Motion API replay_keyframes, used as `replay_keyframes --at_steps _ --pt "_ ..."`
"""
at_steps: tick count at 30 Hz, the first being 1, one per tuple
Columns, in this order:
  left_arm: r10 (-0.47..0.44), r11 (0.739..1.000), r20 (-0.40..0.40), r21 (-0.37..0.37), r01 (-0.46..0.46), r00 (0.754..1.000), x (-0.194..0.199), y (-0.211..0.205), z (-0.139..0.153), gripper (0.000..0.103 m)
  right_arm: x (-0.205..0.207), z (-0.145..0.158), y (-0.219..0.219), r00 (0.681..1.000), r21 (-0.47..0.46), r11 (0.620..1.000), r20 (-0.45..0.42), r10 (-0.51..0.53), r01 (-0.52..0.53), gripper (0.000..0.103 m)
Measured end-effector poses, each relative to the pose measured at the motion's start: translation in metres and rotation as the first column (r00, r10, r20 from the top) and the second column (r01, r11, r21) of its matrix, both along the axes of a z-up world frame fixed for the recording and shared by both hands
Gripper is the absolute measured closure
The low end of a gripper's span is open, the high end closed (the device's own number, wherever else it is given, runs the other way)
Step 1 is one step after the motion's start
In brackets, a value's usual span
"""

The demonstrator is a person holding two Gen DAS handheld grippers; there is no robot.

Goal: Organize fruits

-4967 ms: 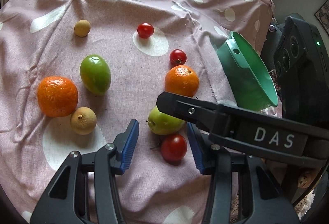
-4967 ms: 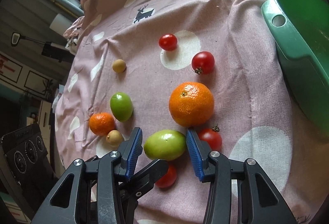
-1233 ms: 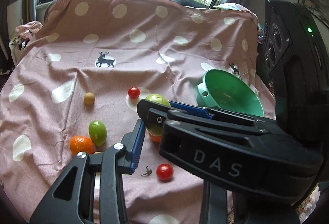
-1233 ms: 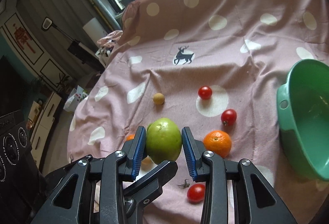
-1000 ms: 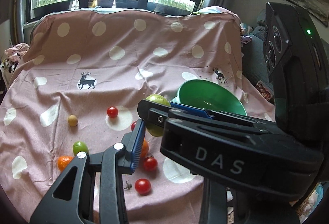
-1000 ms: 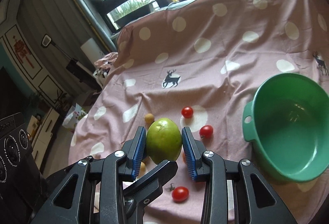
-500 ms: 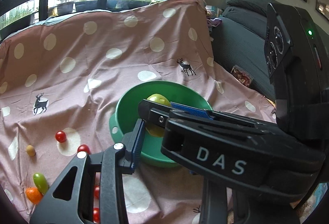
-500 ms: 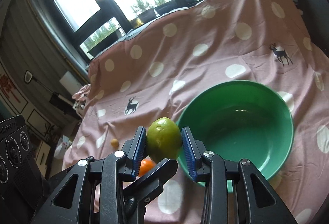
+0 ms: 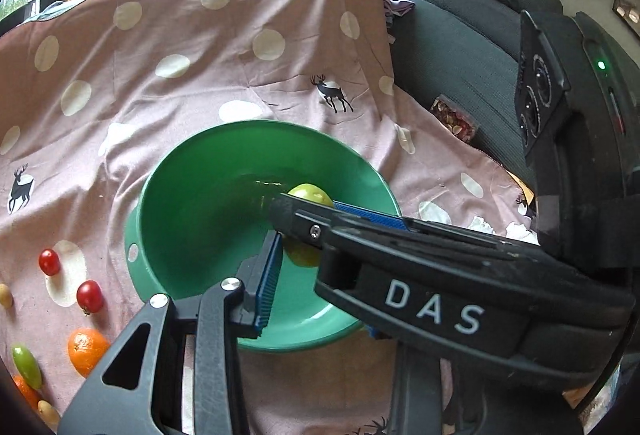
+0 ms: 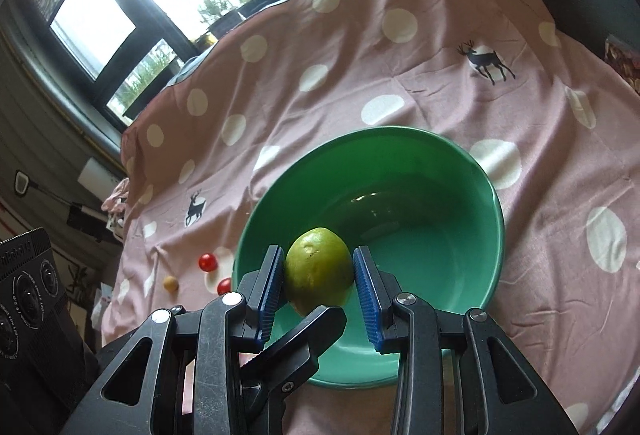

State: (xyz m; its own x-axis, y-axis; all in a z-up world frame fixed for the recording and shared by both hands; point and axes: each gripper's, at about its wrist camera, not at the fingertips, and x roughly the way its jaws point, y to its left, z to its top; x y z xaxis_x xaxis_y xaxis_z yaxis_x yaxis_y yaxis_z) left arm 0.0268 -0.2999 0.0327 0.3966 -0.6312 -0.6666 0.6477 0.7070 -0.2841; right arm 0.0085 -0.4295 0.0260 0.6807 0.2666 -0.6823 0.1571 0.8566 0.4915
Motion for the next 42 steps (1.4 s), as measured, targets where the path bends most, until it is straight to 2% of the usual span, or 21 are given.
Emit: replay_keyframes --at_steps 22,33,36,39,42 --pt "-0.024 0.999 -0.119 -0.037 0.02 0.993 0.013 -0.006 -0.026 0.069 0.009 -0.021 -0.007 0.992 -0.037 0.999 -0.122 -0.037 0.033 0.064" --pt "-0.011 0.999 -0.128 -0.034 0.007 0.992 0.013 -0.005 -0.03 0.069 0.011 -0.023 -0.004 0.989 -0.049 0.998 -0.141 -0.037 0.03 0.064" --pt "0.003 0.999 -0.131 -0.041 -0.009 0.991 0.012 -0.001 -0.028 0.066 0.011 -0.022 -0.004 0.989 -0.058 0.998 -0.141 -0.041 0.033 0.064" --pt "0.016 0.998 -0.14 -0.064 -0.025 0.99 0.009 0.01 -0.026 0.06 0.009 -0.019 -0.004 0.988 -0.087 0.995 -0.138 -0.069 0.057 0.054" --pt "0.033 0.996 -0.111 -0.078 -0.042 0.993 0.0 0.028 -0.019 0.056 0.007 -0.016 -0.006 0.985 -0.128 0.987 -0.131 -0.111 0.094 0.053"
